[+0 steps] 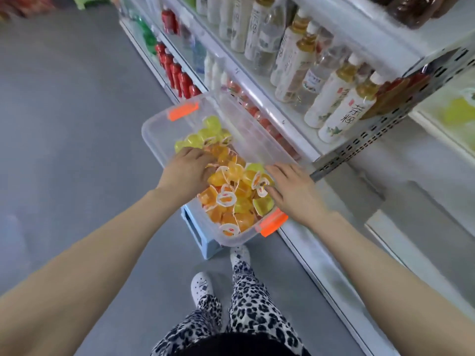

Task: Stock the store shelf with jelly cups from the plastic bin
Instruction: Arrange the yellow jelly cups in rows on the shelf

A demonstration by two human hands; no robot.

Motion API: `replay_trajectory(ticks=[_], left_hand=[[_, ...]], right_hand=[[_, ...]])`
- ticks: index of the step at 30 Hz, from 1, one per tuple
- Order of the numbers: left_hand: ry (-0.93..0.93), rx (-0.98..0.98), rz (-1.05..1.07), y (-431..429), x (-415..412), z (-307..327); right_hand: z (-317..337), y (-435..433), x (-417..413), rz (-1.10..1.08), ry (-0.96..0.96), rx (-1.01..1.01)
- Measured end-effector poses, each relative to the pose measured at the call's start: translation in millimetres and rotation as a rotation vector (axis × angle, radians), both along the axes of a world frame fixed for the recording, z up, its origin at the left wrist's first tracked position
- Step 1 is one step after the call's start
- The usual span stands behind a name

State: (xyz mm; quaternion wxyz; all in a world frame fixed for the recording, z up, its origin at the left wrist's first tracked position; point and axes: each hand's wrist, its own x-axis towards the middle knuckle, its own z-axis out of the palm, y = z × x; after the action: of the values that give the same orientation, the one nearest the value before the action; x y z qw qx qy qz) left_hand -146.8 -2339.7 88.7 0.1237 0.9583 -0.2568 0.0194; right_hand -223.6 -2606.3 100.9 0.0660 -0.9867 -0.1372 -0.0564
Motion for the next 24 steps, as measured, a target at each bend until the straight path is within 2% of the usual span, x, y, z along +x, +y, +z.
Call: replay_trajectory(ticks=[5, 10, 14, 18, 24], left_hand=[[0.092, 0.075, 0.049, 9.1, -3.2, -31.7], [0.091, 0.073, 0.103, 5.6, -2.2, -37.9], [0.119, 0.083, 0.128, 5.6, -2.5, -40.3], [0.137, 0.152, 0.101, 3.4, 2.2, -34.6], [0.230, 0.110, 0.132, -10.6, 58.2, -34.1]], right_hand=[[-20.7, 9.8, 48.4, -0.003, 0.363, -0.105], [-39.5, 22.3, 97.0, 0.122, 0.474, -0.291], [-43.3, 43.8, 123.2, 0.120, 0.513, -0.490], [-45.4, 56.6, 132.5, 0.121, 0.648, -0.670], [-59.2, 63.2, 139.5, 0.099, 0.807, -0.834]])
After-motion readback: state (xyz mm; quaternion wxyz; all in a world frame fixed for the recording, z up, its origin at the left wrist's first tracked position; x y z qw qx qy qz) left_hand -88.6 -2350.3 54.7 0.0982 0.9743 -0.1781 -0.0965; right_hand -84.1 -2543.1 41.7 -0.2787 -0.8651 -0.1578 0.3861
